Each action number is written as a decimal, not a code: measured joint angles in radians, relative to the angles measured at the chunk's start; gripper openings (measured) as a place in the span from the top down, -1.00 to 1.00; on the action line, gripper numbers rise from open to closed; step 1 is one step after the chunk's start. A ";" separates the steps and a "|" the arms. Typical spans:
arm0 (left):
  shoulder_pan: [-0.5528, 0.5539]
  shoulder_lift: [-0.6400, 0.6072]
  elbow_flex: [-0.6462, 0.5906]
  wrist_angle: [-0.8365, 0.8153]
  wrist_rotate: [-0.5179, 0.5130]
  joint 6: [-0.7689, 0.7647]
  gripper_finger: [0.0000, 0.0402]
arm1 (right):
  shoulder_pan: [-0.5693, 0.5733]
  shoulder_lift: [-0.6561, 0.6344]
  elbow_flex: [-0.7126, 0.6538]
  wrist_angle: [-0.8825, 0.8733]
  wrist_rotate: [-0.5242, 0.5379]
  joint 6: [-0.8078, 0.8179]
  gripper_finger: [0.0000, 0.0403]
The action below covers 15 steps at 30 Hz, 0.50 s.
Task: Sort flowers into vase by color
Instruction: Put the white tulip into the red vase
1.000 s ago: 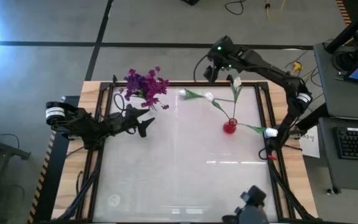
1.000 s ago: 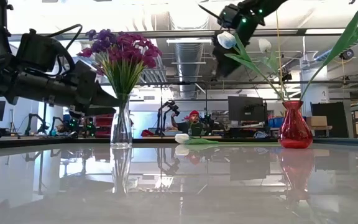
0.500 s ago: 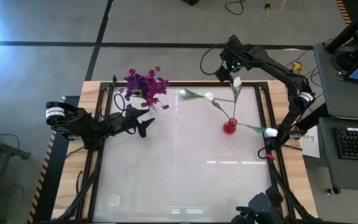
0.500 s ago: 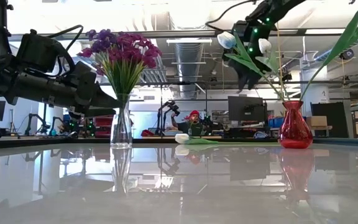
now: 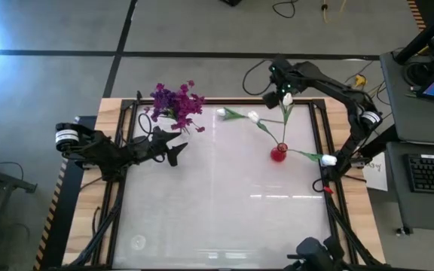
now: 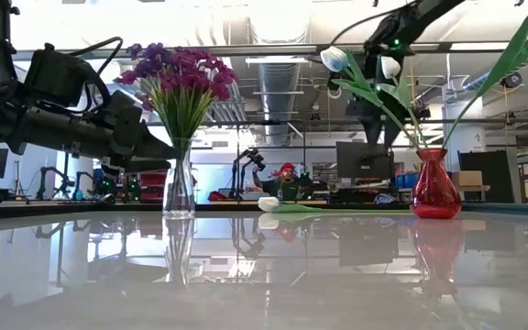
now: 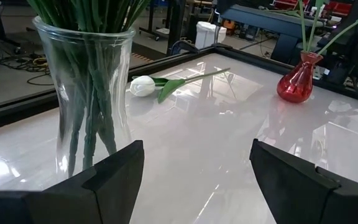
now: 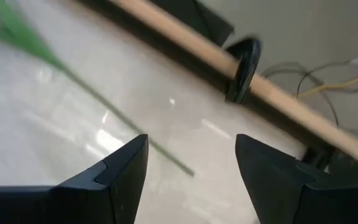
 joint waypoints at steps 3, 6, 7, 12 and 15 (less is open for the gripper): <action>0.000 0.000 0.000 0.000 0.000 0.000 -0.39 | -0.008 0.000 -0.059 0.001 -0.036 0.001 -0.15; 0.000 0.000 0.000 0.000 0.000 0.000 -0.39 | -0.021 0.000 -0.114 0.031 -0.048 0.003 -0.15; 0.000 0.000 0.000 0.000 0.000 0.000 -0.39 | -0.027 0.000 -0.129 0.044 -0.048 0.007 -0.15; 0.000 0.000 0.000 0.000 0.000 0.000 -0.39 | -0.042 0.000 -0.187 0.113 -0.066 -0.001 -0.15; 0.000 0.000 0.000 0.000 0.000 0.000 -0.39 | -0.041 0.000 -0.207 0.157 -0.110 -0.009 -0.16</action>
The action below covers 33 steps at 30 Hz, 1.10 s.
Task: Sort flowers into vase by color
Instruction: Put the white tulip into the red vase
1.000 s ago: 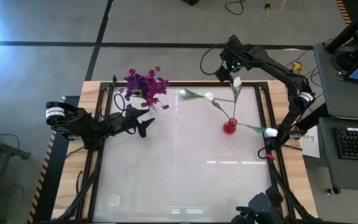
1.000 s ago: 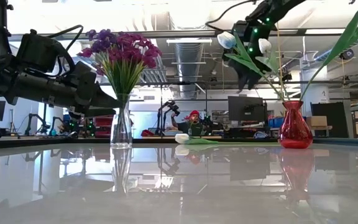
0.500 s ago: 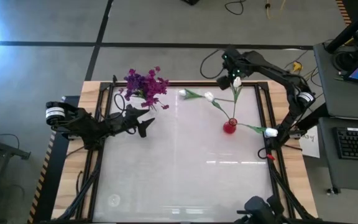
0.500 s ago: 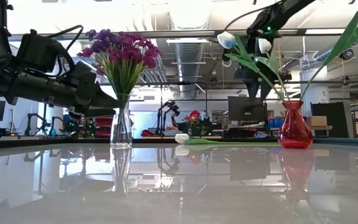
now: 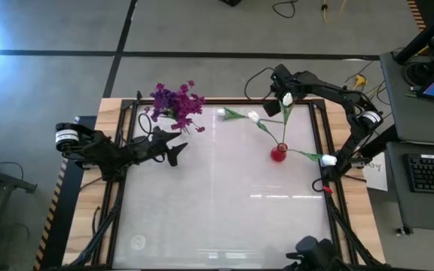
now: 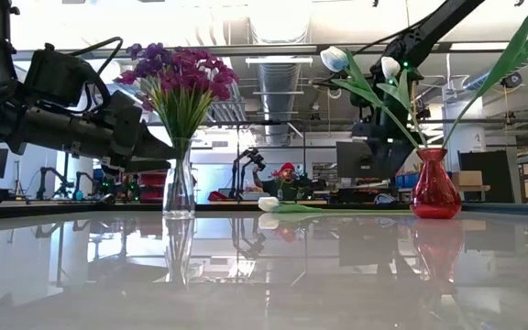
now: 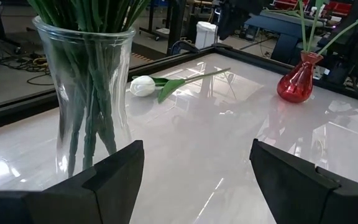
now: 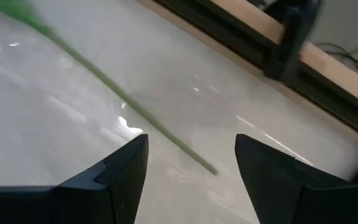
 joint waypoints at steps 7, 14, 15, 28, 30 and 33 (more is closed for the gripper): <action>0.000 0.000 0.000 0.000 0.000 0.000 -0.39 | 0.000 0.000 -0.040 0.124 -0.035 -0.043 -0.15; 0.000 0.000 0.000 -0.017 0.004 -0.050 -0.39 | 0.008 0.053 -0.093 0.266 -0.159 -0.070 -0.14; 0.000 0.000 0.000 -0.021 0.010 -0.062 -0.39 | 0.012 0.066 -0.096 0.278 -0.161 -0.091 -0.14; -0.002 0.000 0.000 -0.031 0.085 -0.162 -0.39 | 0.059 0.140 -0.098 0.482 -0.168 -0.203 -0.14; -0.002 0.000 0.000 -0.031 0.085 -0.161 -0.39 | 0.068 0.140 -0.099 0.483 -0.168 -0.221 -0.14; -0.001 0.000 0.000 -0.030 0.084 -0.154 -0.39 | 0.093 0.147 -0.108 0.489 -0.170 -0.266 -0.14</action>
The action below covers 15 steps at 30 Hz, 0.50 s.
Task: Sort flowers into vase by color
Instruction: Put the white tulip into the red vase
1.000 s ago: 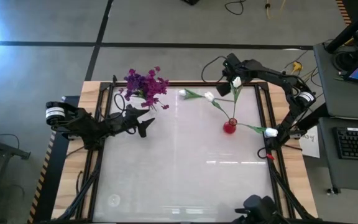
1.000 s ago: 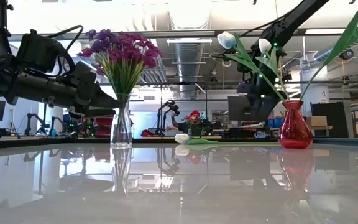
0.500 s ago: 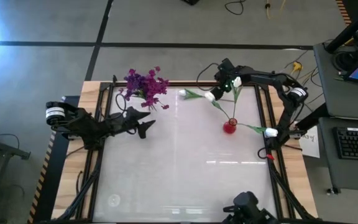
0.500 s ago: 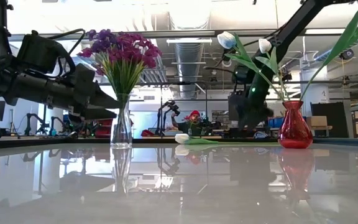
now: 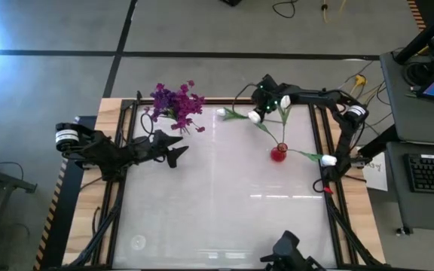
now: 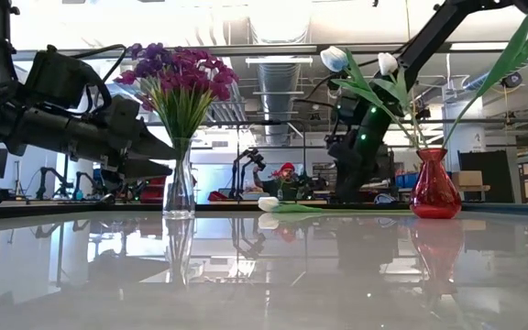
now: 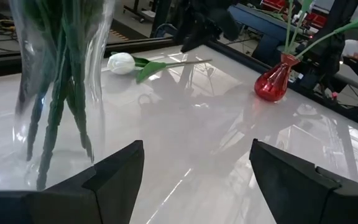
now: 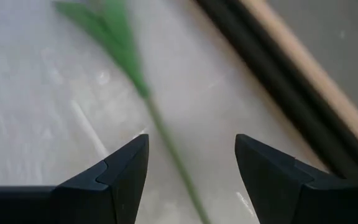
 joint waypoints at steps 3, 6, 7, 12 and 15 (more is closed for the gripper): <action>0.000 0.000 0.000 0.000 0.000 0.000 -0.39 | 0.025 0.026 -0.007 0.030 -0.001 -0.027 -0.14; 0.000 0.000 0.000 -0.001 0.000 0.001 -0.39 | 0.049 0.055 -0.007 0.064 0.002 -0.064 -0.13; 0.000 0.000 0.000 -0.001 0.000 0.001 -0.39 | 0.056 0.063 -0.007 0.080 0.003 -0.075 -0.12; 0.000 0.000 0.000 -0.015 -0.001 0.001 -0.39 | 0.064 0.080 -0.007 0.139 0.006 -0.078 -0.06; 0.000 0.000 0.000 -0.022 -0.002 0.001 -0.39 | 0.059 0.086 -0.007 0.160 0.009 -0.080 -0.02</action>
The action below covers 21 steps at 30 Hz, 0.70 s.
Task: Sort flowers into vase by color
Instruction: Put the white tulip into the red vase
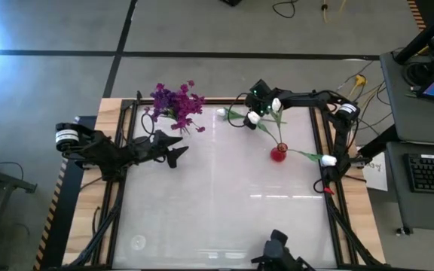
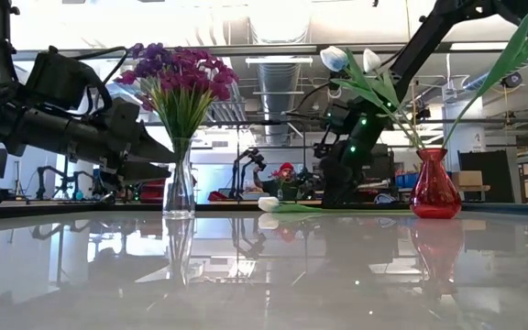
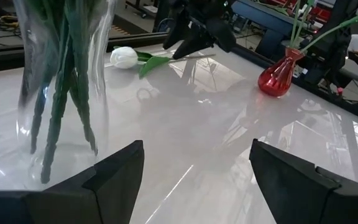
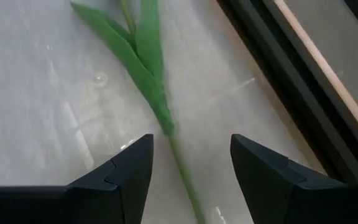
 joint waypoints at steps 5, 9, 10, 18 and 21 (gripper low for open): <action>0.000 0.000 0.000 0.000 -0.004 0.000 -0.39 | 0.000 0.026 0.000 0.015 -0.003 -0.051 0.03; 0.000 0.000 0.000 -0.001 -0.004 0.000 -0.39 | 0.000 0.036 0.000 0.020 -0.010 -0.067 0.08; 0.000 0.000 0.000 -0.001 -0.004 0.000 -0.39 | 0.000 0.039 0.000 0.021 -0.012 -0.074 0.11; 0.000 0.000 0.000 -0.002 -0.004 0.000 -0.39 | -0.002 0.072 0.003 0.025 -0.082 -0.138 0.55; 0.000 0.000 0.000 -0.001 -0.004 -0.001 -0.39 | 0.000 0.084 0.003 0.026 -0.088 -0.146 0.79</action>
